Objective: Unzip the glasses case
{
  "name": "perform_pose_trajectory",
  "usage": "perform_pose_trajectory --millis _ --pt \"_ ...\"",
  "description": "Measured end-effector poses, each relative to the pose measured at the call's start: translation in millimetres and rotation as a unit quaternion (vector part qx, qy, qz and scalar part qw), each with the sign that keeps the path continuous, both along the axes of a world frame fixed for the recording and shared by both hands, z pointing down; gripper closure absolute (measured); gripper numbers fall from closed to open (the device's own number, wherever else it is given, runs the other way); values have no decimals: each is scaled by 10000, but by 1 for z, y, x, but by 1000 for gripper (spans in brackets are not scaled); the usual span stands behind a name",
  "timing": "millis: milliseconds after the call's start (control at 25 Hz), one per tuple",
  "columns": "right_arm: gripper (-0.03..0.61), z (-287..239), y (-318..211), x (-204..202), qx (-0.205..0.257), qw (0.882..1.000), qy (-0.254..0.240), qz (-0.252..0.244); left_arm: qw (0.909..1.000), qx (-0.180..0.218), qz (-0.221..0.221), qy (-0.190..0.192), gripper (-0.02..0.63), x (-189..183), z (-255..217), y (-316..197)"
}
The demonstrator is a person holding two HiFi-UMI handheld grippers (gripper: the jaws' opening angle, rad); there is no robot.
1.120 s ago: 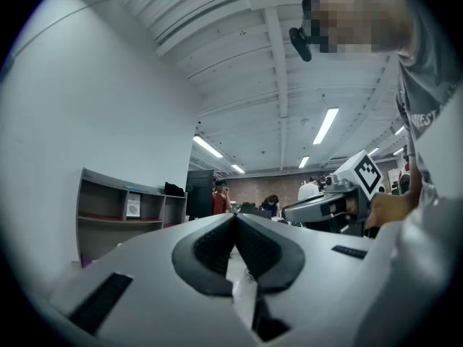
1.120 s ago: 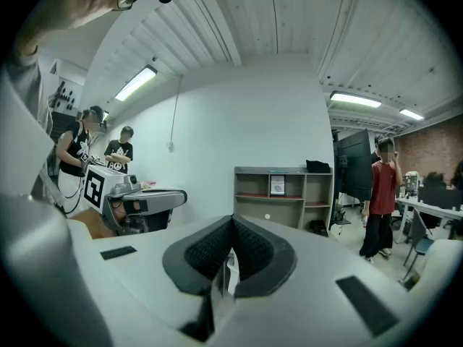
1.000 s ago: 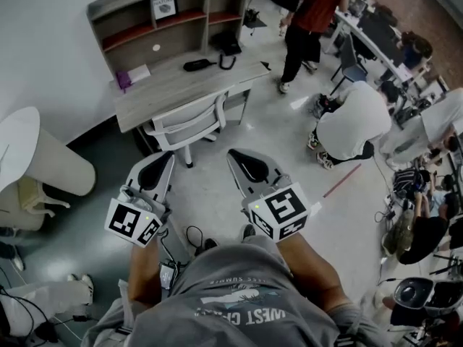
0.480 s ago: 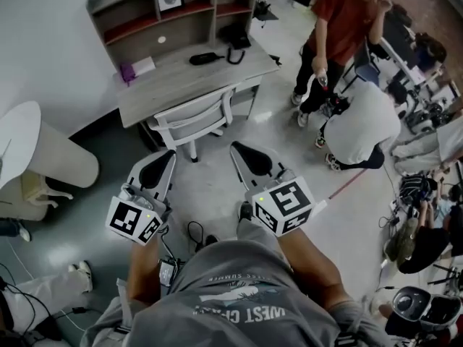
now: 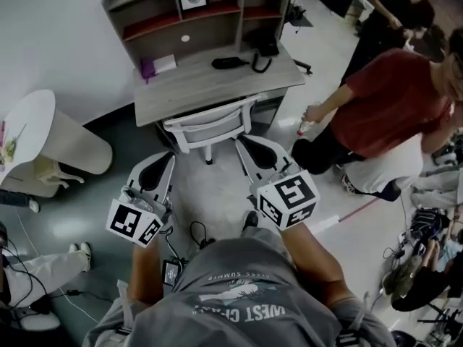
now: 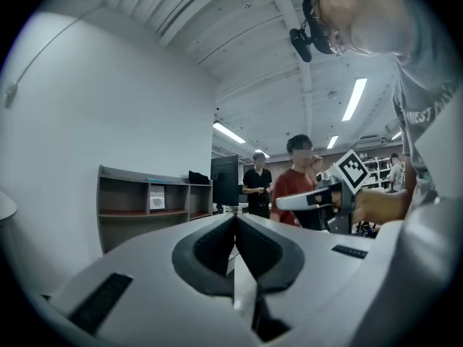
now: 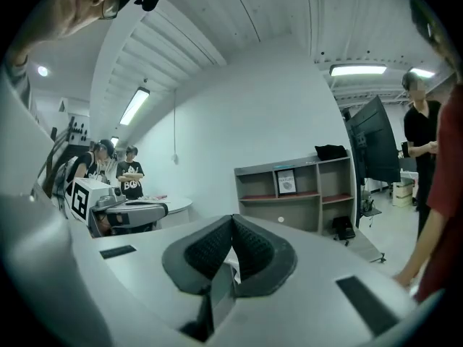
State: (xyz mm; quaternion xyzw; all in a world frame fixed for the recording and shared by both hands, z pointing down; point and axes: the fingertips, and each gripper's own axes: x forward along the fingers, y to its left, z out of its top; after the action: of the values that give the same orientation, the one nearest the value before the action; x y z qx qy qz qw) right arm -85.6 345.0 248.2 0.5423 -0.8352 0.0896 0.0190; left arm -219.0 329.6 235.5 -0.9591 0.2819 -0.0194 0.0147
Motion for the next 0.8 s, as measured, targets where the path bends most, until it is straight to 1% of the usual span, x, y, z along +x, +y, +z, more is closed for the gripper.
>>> perform_pose_trajectory --millis 120,280,480,640,800 --pt "568 1 -21 19 34 9998 -69 -178 9998 3 -193 -76 614 16 2 -11" --pt "568 -4 -46 36 134 9989 -173 -413 9985 -5 -505 -186 614 28 2 -18" --pt "568 -19 -83 50 286 9968 -479 -568 9960 -85 -795 -390 614 38 -1 -32" --pt "568 -17 -100 67 349 9960 -608 -553 9956 -54 -797 -492 614 56 0 -39" --pt "568 1 -105 75 180 9965 -638 -501 9956 -106 -720 -585 615 64 3 -53"
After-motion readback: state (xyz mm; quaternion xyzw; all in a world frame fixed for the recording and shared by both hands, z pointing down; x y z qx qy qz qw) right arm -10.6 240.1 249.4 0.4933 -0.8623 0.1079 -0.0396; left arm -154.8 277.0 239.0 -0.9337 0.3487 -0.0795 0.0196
